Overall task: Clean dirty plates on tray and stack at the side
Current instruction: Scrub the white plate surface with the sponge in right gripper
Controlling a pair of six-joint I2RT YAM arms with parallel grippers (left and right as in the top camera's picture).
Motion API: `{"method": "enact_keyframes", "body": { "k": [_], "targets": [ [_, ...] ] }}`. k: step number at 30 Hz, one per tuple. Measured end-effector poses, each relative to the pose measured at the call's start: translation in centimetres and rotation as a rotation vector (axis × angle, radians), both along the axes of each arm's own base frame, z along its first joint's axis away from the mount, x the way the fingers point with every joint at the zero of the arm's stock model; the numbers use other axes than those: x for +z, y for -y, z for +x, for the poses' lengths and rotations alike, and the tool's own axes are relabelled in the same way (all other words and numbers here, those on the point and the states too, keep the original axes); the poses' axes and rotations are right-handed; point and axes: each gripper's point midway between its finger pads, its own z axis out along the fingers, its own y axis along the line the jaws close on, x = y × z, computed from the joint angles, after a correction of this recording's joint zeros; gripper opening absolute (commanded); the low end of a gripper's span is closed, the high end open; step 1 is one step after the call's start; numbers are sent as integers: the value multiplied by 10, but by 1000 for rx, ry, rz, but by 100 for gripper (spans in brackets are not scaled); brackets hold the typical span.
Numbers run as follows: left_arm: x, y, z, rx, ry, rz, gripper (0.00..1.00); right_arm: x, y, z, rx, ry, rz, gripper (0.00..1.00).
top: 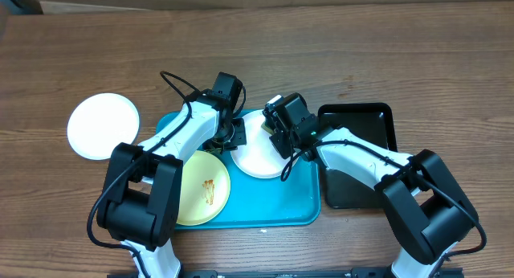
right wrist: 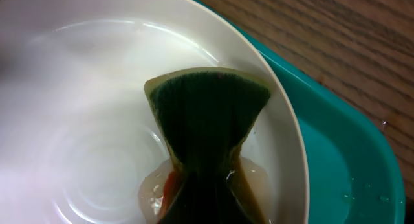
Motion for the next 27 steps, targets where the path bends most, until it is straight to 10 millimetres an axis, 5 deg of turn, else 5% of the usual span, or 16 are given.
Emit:
{"method": "enact_keyframes", "body": {
  "k": [27],
  "targets": [
    [0,0,0,0,0,0,4,-4,-3,-8,-159,-165,153,4]
  ]
}}
